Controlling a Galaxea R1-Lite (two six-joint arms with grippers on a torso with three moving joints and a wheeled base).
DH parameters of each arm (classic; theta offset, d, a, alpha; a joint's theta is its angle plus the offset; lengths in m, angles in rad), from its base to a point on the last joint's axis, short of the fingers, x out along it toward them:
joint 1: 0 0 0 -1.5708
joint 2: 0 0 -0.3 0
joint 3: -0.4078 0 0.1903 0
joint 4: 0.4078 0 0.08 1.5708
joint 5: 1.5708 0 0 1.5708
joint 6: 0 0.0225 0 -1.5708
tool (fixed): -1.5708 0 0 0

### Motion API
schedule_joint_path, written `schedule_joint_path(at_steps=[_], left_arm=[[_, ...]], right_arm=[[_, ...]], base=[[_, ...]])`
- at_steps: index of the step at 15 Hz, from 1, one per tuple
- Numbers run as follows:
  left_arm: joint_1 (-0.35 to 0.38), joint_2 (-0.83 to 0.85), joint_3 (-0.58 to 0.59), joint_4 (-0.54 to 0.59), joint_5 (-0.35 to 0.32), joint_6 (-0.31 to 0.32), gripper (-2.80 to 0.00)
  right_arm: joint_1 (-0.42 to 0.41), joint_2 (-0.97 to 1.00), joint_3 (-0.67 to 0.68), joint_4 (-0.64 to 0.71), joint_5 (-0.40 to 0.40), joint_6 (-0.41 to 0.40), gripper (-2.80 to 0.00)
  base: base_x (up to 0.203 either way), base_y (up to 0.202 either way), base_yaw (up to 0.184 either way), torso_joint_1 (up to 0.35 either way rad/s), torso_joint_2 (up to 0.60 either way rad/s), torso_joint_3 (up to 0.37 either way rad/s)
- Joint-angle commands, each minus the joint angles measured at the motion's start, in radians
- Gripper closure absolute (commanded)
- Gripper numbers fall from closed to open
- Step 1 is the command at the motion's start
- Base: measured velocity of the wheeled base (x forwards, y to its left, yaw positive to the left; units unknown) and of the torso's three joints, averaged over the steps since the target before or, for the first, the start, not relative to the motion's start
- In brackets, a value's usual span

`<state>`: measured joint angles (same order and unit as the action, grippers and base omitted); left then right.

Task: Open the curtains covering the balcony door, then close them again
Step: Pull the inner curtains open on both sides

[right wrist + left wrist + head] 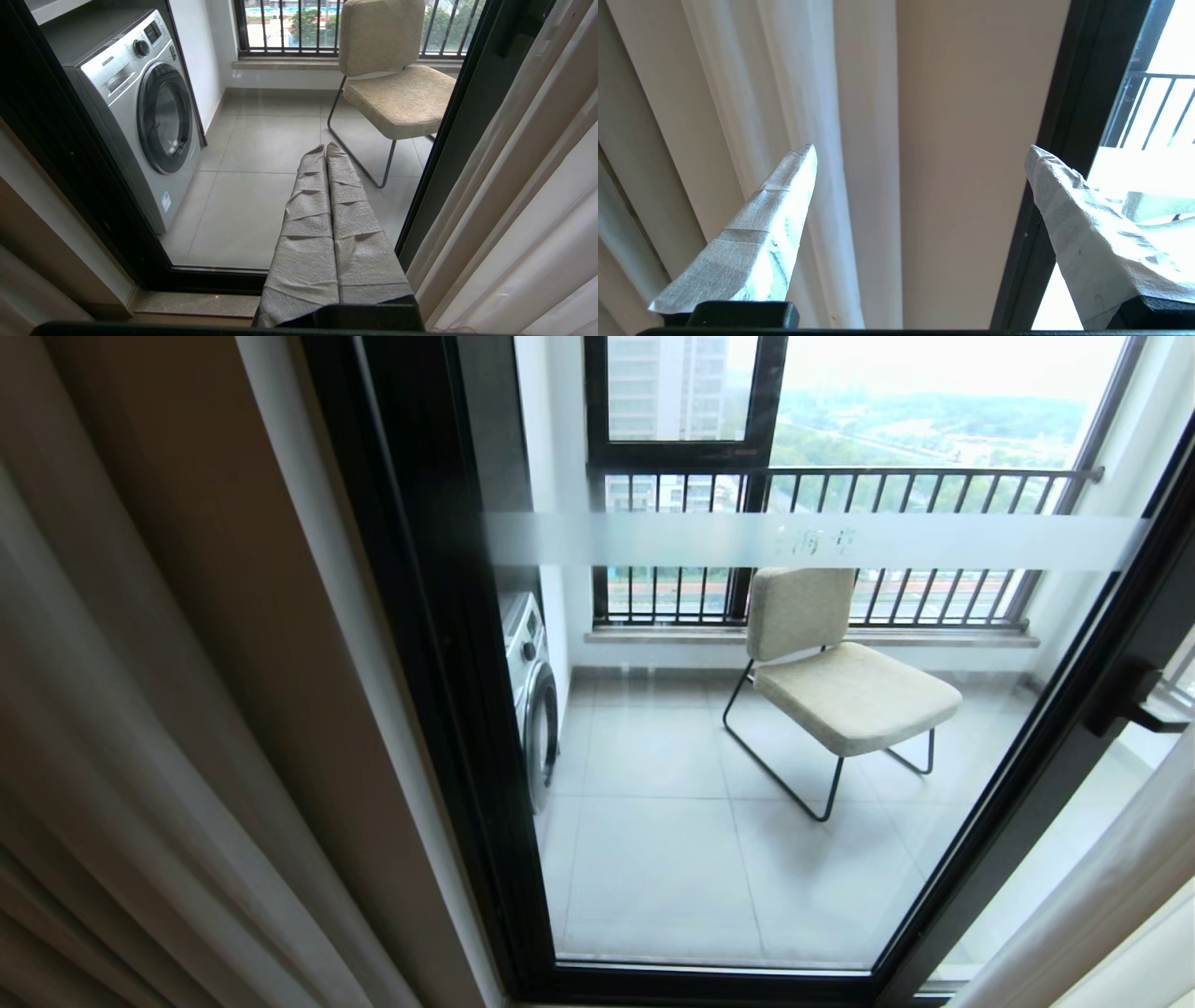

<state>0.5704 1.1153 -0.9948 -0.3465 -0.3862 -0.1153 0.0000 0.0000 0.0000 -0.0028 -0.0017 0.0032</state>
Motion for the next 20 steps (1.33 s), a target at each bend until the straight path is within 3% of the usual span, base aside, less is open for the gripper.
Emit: schedule_joint_path(at_steps=[1,5,6,17,20], left_arm=[[0.001,-0.101,0.050,0.017,-0.002,-0.001,-2.80],[0.005,-0.121,0.054,0.027,0.008,-0.001,-2.80],[0.005,-0.126,0.057,0.029,0.011,-0.003,0.00],[-0.006,-0.135,0.170,0.027,0.004,-0.006,0.00],[-0.124,-0.176,0.268,0.030,0.014,-0.006,0.00]], right_arm=[[0.000,0.000,0.000,0.000,0.000,0.000,0.00],[0.000,0.000,0.000,0.000,0.000,0.000,0.00],[0.000,0.000,0.000,0.000,0.000,0.000,0.00],[0.000,0.000,0.000,0.000,0.000,0.000,0.00],[0.001,0.000,0.000,0.000,0.000,0.000,0.00]], base=[[0.000,0.000,0.000,0.000,0.00,0.000],[0.000,0.000,0.000,0.000,0.00,0.000],[0.000,0.000,0.000,0.000,0.00,0.000],[0.000,0.000,0.000,0.000,0.00,0.000],[0.000,0.000,0.000,0.000,0.00,0.000]])
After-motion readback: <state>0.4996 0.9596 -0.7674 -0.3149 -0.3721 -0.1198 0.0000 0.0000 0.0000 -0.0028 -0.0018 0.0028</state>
